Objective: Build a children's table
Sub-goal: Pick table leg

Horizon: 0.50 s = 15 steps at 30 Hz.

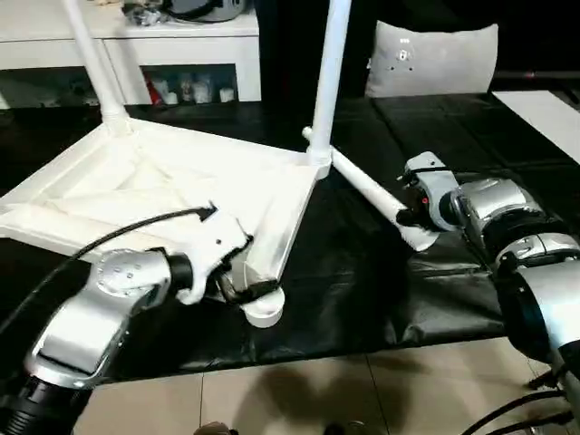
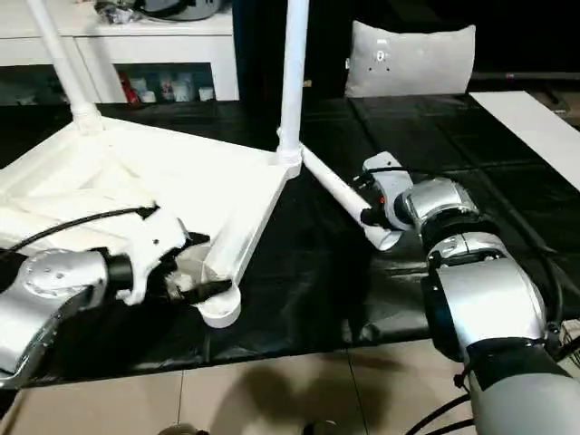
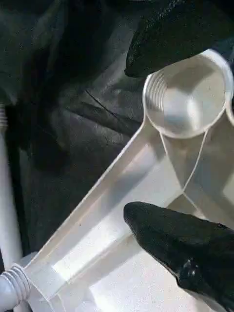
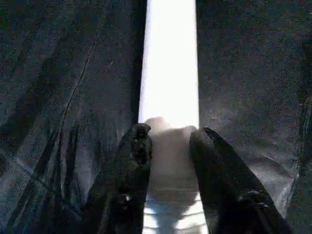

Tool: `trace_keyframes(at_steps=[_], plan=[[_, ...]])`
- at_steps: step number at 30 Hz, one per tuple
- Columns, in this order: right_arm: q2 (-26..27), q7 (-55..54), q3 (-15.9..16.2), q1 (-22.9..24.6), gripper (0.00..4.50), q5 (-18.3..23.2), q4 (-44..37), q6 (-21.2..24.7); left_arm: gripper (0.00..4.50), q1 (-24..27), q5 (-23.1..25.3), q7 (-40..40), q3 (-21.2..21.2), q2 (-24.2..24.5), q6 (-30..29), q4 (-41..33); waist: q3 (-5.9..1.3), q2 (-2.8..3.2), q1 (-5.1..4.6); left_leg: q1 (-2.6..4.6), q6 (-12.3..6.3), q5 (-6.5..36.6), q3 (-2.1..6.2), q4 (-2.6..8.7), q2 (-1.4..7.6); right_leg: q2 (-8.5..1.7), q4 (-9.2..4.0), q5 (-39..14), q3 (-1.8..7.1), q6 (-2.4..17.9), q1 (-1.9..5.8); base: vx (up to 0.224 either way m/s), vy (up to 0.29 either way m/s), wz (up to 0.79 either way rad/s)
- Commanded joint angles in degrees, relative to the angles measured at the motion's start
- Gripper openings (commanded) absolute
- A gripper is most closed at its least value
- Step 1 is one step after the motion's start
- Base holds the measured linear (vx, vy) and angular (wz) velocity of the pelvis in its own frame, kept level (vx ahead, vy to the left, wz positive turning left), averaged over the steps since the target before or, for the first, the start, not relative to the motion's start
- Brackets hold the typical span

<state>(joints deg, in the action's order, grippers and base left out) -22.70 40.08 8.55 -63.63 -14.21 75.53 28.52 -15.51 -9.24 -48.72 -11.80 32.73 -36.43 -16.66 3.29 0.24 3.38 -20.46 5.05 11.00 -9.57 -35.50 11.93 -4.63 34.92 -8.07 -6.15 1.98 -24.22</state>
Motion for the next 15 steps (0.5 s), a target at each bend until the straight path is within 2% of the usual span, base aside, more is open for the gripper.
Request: trace_keyframes(at_steps=[1,3,4,7,10,12,13,15], plan=[[0.09,1.19,1.96,2.34,1.13,-2.39,3.31,2.95,4.5,-1.68,-0.79,-0.51,0.06,-0.52,-0.21,-0.24,-2.89,1.18,-0.58,1.19,0.19,25.08,0.28,3.87,0.61,-2.45,-6.09,-33.07,1.61,6.33,1.82,0.0,0.0,0.0],[-0.02,1.42,2.42,2.46,0.95,-2.75,3.28,3.0,4.5,-1.96,-0.83,-0.47,0.08,-0.7,-0.17,0.0,-2.55,1.3,-0.92,1.7,0.52,28.44,0.7,3.78,0.42,-2.58,-6.75,-37.18,0.82,4.4,1.87,0.0,0.0,0.0],[-0.14,0.28,2.21,2.91,0.86,-2.64,3.26,3.3,4.5,-2.62,-0.88,-0.27,-0.1,-1.24,-0.12,0.79,-2.66,1.66,-1.23,2.27,0.47,29.5,0.95,3.66,0.29,-2.67,-7.38,-38.5,0.3,3.12,1.91,0.0,0.0,0.0],[-0.3,-1.07,1.45,3.51,0.54,-1.99,3.03,3.02,4.5,-3.32,-0.69,0.15,-0.78,-1.69,0.11,1.66,-2.63,1.67,-1.75,2.32,0.32,30.3,1.34,3.74,0.32,-2.61,-7.63,-37.83,-0.26,3.06,2.11,0.0,0.0,0.0],[-0.28,-3.54,-0.73,4.01,0.54,-0.36,2.59,0.9,4.5,-3.58,-0.74,0.55,-1.04,-2.03,0.07,1.78,-2.72,1.62,-2.62,1.88,0.46,31.16,1.83,3.83,0.26,-2.8,-7.69,-38.53,-0.83,2.03,2.64,0.0,0.0,0.0],[-0.11,-5.1,-2.26,4.04,0.54,0.84,2.41,0.34,4.5,-3.44,-0.82,0.58,-1.1,-2.03,0.04,1.66,-2.76,1.94,-3.0,1.88,0.27,31.79,2.03,3.97,0.4,-2.92,-7.81,-37.85,-1.16,2.1,2.89,0.0,0.0,0.0],[-0.08,-6.36,-2.88,4.04,0.54,1.18,2.34,0.09,4.5,-3.33,-0.88,0.5,-1.09,-1.96,0.0,1.56,-2.73,2.3,-3.01,1.99,0.31,32.32,2.14,4.08,0.51,-2.96,-7.79,-37.25,-1.24,2.38,2.96,0.0,0.0,0.0],[0.03,-8.11,-4.45,3.95,0.7,2.37,2.23,-0.29,4.5,-3.27,-0.88,0.38,-1.01,-1.84,0.01,1.57,-2.68,2.1,-3.46,2.15,0.19,33.56,2.18,4.03,0.54,-2.93,-7.85,-36.16,-1.77,2.91,3.0,0.0,0.0,0.0]])
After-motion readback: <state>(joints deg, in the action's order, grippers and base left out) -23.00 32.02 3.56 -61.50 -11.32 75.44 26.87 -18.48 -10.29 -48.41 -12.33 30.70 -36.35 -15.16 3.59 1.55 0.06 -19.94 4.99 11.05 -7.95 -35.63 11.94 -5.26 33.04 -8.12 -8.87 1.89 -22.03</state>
